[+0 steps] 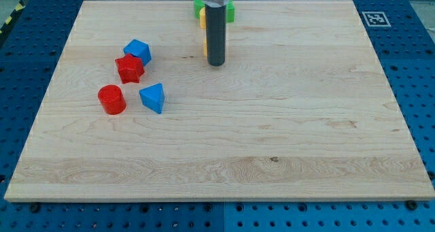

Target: Slide the yellow hexagon to the bottom of the yellow heart

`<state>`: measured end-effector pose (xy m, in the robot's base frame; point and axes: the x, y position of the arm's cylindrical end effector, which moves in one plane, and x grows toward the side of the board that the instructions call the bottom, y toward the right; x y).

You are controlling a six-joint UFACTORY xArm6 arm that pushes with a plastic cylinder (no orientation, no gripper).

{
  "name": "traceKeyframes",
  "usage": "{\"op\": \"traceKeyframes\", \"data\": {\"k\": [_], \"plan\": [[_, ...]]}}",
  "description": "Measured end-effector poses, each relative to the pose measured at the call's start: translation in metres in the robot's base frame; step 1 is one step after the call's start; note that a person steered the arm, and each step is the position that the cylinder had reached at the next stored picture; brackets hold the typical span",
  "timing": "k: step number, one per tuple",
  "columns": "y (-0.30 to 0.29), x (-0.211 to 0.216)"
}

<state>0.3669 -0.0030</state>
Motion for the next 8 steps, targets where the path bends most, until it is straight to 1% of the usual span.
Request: {"op": "traceKeyframes", "data": {"k": [1,3,5,8], "plan": [[0.002,-0.014],[0.000,-0.025],[-0.018,-0.026],[-0.017,-0.031]]}}
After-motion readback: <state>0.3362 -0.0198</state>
